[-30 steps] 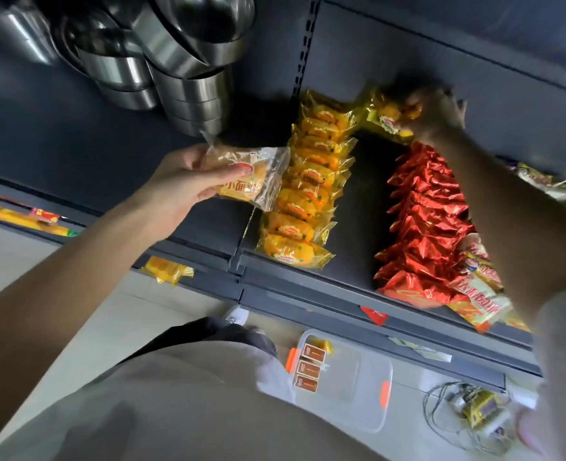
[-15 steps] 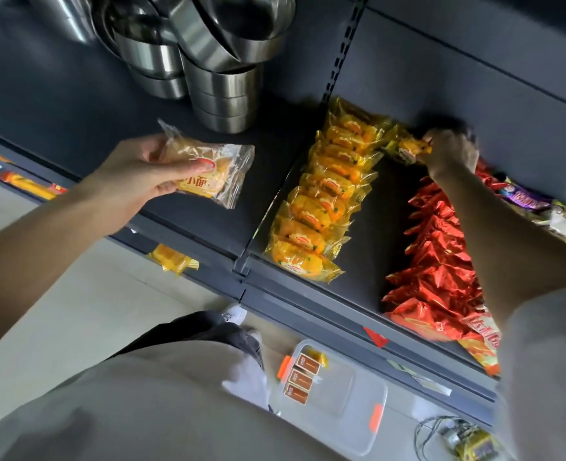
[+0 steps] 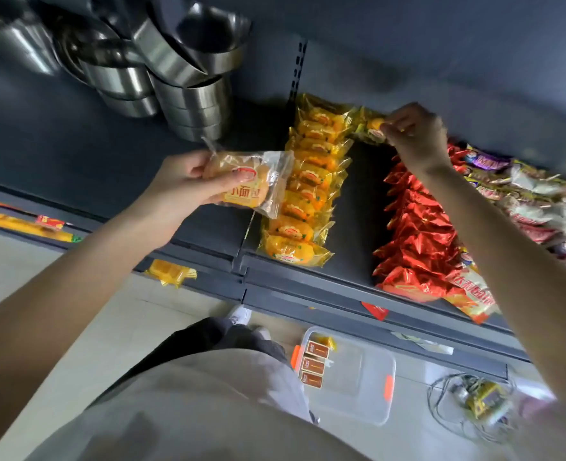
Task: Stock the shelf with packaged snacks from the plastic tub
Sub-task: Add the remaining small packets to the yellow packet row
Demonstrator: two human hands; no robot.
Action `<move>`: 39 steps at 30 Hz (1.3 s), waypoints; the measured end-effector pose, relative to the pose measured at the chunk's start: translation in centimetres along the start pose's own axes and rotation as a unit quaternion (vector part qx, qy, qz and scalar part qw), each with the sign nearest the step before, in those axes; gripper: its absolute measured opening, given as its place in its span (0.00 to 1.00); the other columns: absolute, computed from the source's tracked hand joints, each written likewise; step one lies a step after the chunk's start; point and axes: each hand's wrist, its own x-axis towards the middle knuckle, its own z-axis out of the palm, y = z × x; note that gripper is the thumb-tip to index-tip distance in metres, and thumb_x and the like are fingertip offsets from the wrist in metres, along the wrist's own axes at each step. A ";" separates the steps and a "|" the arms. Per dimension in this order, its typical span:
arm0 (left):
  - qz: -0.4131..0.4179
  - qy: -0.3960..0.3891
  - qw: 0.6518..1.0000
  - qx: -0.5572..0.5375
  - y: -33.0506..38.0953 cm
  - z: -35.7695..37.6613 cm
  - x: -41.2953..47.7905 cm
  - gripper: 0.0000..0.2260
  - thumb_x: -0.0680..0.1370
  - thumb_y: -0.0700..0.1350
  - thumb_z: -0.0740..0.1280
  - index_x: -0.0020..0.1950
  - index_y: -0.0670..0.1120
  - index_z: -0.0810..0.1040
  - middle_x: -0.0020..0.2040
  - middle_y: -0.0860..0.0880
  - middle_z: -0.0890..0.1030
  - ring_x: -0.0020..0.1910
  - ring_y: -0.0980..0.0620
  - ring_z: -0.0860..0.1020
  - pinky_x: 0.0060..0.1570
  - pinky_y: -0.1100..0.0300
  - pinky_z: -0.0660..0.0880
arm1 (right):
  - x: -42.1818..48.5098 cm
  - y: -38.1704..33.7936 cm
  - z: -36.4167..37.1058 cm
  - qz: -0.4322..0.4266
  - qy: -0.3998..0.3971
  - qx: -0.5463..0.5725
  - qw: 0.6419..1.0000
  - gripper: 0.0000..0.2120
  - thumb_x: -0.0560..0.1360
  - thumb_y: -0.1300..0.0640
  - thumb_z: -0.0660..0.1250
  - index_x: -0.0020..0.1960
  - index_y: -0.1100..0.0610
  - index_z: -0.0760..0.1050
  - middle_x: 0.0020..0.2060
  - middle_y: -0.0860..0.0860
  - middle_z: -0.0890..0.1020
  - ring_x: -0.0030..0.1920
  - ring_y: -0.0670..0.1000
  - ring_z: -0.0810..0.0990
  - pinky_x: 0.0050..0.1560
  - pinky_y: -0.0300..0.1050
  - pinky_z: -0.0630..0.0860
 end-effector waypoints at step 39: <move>0.230 -0.300 0.915 0.141 2.2 48.9 -12.1 0.10 0.65 0.44 0.78 0.41 0.54 0.80 0.37 0.60 0.81 0.37 0.65 0.78 0.42 0.67 0.77 | -32.4 26.5 -27.1 0.123 0.090 0.107 0.983 0.23 0.65 0.61 0.78 0.57 0.51 0.78 0.41 0.41 0.79 0.36 0.38 0.77 0.34 0.31 0.74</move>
